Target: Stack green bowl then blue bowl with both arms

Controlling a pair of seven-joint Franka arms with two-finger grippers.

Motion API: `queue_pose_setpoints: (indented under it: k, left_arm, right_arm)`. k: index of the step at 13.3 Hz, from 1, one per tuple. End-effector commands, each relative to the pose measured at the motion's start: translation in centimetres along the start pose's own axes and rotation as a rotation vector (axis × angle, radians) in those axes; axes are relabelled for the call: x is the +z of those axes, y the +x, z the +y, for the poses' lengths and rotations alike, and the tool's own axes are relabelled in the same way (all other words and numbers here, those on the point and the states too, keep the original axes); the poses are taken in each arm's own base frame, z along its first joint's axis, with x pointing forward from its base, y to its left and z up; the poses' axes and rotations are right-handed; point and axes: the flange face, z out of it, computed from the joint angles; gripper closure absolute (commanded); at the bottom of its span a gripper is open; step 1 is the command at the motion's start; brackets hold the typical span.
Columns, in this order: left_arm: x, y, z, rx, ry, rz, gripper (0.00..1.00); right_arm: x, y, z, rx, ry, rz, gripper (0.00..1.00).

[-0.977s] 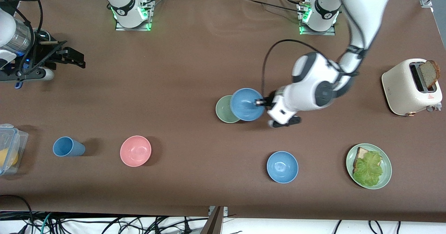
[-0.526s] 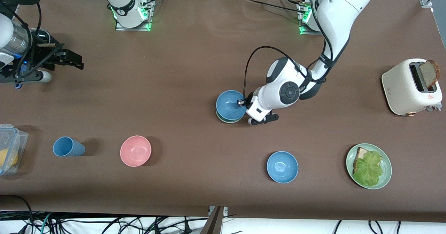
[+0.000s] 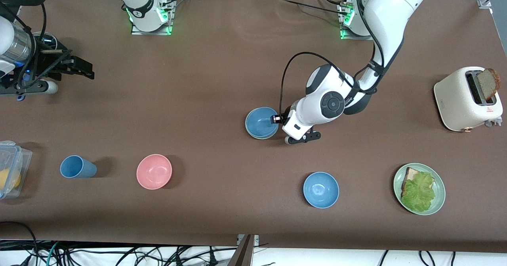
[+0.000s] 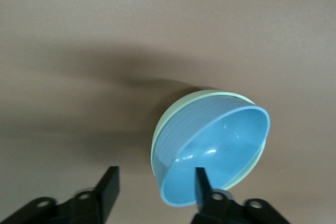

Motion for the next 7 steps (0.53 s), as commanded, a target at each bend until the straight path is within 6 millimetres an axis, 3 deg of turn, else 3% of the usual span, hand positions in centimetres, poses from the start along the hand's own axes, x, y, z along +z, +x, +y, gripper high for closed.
queue_pose_setpoints:
  k: [1, 3, 4, 6, 7]
  left_arm:
    - [-7.6, -0.4, -1.0, -0.029, 0.048, 0.062, 0.00]
    - [-15.2, -0.1, -2.7, -0.037, 0.137, 0.117, 0.00]
    - [-18.4, 0.7, -4.7, -0.059, 0.213, 0.120, 0.00]
    - [-24.2, 1.5, -7.0, -0.097, 0.302, 0.144, 0.00]
    - [-25.9, 2.3, -9.0, -0.136, 0.303, 0.141, 0.00]
  right_arm:
    - [-0.5, 0.1, 0.2, -0.012, 0.000, 0.000, 0.00]
    - [-0.5, 0.1, 0.3, -0.010, 0.000, 0.000, 0.00]
    - [-0.6, 0.1, 0.1, -0.013, 0.000, 0.002, 0.00]
    - [-0.6, 0.0, 0.0, -0.009, -0.001, 0.002, 0.00]
    - [-0.6, 0.0, 0.0, -0.012, -0.001, 0.002, 0.00]
